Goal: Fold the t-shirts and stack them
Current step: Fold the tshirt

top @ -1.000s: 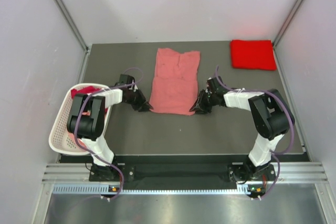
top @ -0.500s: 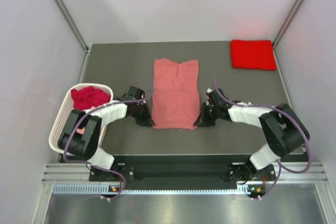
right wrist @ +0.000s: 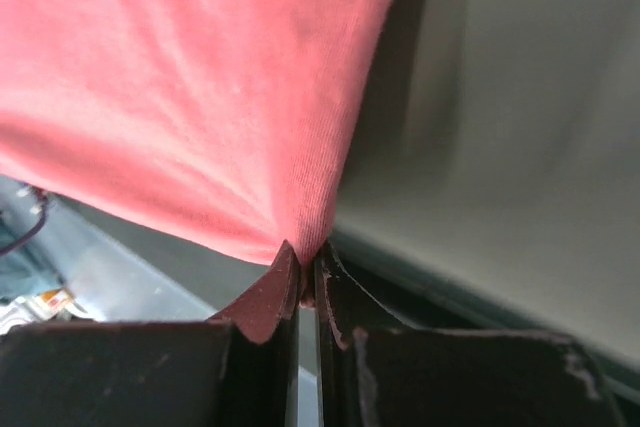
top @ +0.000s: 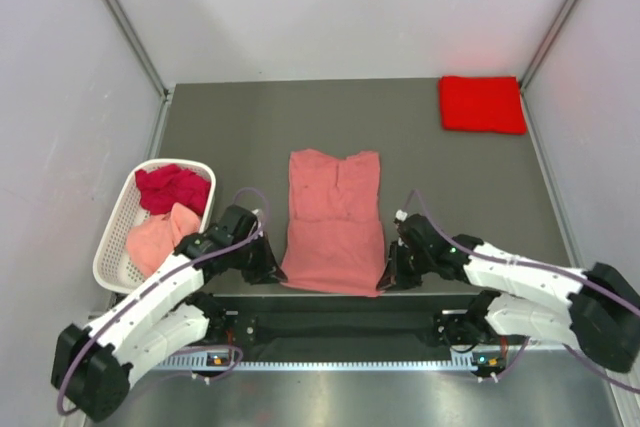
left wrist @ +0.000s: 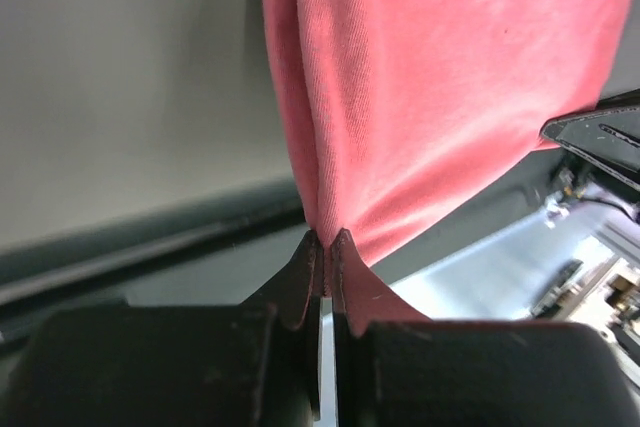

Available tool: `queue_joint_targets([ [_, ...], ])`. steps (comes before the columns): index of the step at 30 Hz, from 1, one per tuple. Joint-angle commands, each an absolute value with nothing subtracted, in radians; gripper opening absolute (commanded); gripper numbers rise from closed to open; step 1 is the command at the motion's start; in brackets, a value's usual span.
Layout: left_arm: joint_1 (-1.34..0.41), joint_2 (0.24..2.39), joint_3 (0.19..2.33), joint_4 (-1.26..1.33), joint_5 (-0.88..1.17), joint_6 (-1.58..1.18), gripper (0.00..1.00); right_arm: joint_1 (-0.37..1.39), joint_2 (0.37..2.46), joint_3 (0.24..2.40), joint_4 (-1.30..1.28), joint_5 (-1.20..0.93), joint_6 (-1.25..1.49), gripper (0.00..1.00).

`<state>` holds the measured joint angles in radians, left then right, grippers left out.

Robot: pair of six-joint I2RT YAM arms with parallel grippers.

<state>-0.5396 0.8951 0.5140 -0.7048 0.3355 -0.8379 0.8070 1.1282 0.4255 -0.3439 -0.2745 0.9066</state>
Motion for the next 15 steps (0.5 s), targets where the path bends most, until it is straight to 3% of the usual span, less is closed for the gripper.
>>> queue_joint_targets([
  [1, -0.540, 0.783, 0.502, -0.895, 0.340, -0.877, 0.00, 0.866, 0.994, 0.408, -0.523, -0.192, 0.994, 0.00],
  [7, -0.540, 0.664, 0.557, -0.991, 0.353, -0.891, 0.00, 0.954, 0.848, 0.429, -0.624, -0.137, 1.115, 0.00],
  [15, -0.538, 0.748, 0.710, -1.048, 0.279, -0.851, 0.00, 0.943, 0.897, 0.636, -0.719, -0.066, 1.108, 0.00],
])
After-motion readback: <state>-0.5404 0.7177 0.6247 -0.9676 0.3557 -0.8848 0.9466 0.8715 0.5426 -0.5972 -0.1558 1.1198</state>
